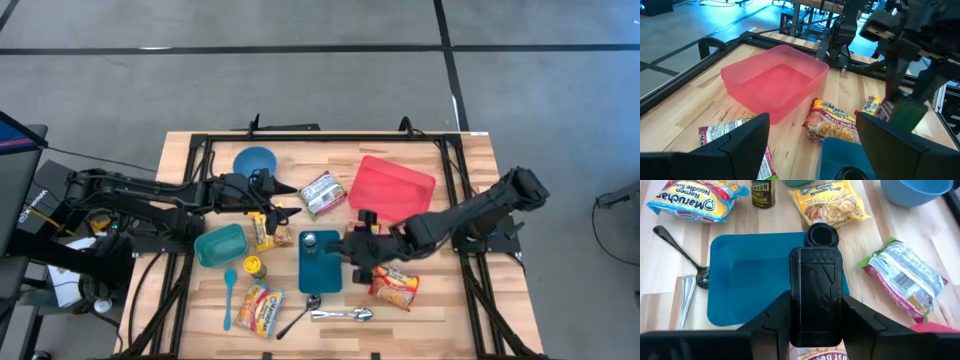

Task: Pick & Place Food Item
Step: Put the black seasoning can into the blue bin, then put the yellow seasoning bottle into the blue bin

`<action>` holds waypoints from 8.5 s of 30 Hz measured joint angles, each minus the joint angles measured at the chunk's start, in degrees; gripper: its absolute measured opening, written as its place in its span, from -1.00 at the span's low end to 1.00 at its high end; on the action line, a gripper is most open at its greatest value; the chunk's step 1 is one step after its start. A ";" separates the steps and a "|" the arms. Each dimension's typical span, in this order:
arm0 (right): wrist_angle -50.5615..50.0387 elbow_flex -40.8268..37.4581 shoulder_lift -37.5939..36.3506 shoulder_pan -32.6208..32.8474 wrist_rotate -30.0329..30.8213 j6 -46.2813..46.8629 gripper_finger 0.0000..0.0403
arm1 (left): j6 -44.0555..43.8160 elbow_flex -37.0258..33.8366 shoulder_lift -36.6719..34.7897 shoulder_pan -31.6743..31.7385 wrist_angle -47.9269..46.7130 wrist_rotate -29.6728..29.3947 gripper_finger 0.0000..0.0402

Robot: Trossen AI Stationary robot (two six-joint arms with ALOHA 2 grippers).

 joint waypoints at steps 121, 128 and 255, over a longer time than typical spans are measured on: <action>5.38 1.66 11.54 -5.81 -11.50 -6.58 -0.19 | 0.09 0.00 1.79 0.06 2.01 0.00 0.46; 4.99 1.84 9.84 -5.21 -11.11 -6.65 -0.39 | 0.09 0.00 1.79 0.06 2.03 0.01 0.46; 42.15 -36.26 -15.43 -10.49 0.48 -4.50 -1.00 | -2.93 0.00 1.77 -10.44 10.38 11.10 0.46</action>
